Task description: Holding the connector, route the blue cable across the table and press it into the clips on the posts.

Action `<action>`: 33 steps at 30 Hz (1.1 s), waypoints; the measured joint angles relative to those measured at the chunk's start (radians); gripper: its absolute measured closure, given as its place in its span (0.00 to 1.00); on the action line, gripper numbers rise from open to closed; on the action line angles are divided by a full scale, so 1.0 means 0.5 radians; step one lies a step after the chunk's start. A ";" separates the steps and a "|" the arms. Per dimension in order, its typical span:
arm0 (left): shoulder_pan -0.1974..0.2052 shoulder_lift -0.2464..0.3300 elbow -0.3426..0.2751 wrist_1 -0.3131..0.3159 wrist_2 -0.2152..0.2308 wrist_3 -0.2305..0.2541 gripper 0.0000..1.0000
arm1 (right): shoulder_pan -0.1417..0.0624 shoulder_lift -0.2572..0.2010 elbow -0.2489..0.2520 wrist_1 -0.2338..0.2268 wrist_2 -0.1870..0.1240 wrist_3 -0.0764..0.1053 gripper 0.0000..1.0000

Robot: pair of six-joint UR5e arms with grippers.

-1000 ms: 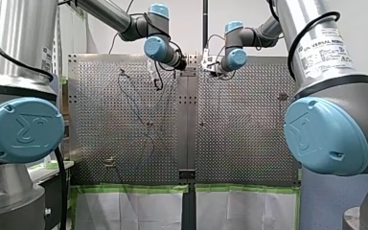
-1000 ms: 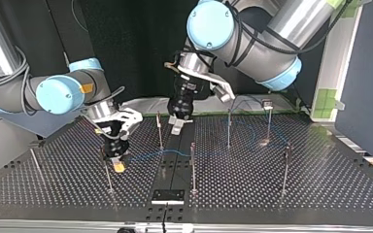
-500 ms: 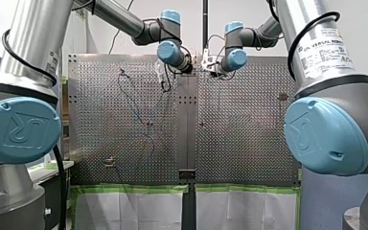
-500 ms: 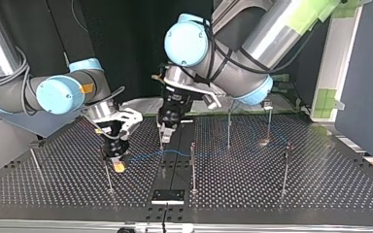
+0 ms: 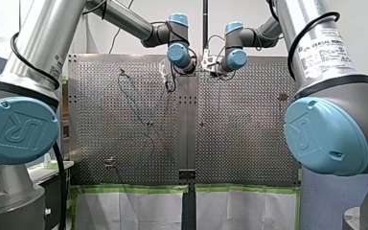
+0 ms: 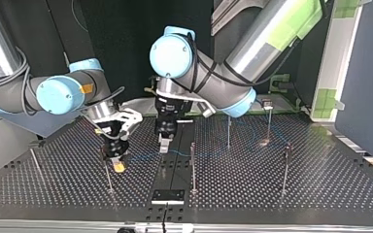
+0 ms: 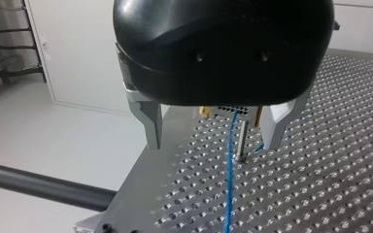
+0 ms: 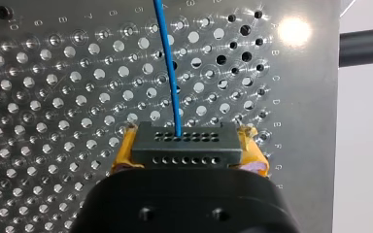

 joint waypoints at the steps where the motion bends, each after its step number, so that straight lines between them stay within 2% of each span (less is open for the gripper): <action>1: 0.000 -0.004 0.006 0.000 -0.012 0.001 0.00 | 0.000 0.000 0.000 0.000 0.000 0.000 1.00; 11: -0.009 -0.147 0.125 -0.021 -0.122 0.041 0.00 | 0.003 0.001 0.000 0.000 -0.001 0.000 1.00; 19: 0.007 -0.277 0.215 0.055 -0.203 0.056 0.00 | 0.001 0.001 0.000 0.000 -0.001 0.000 1.00; 33: 0.046 -0.292 0.258 0.099 -0.241 0.057 0.00 | 0.007 0.004 0.000 0.000 -0.003 0.000 1.00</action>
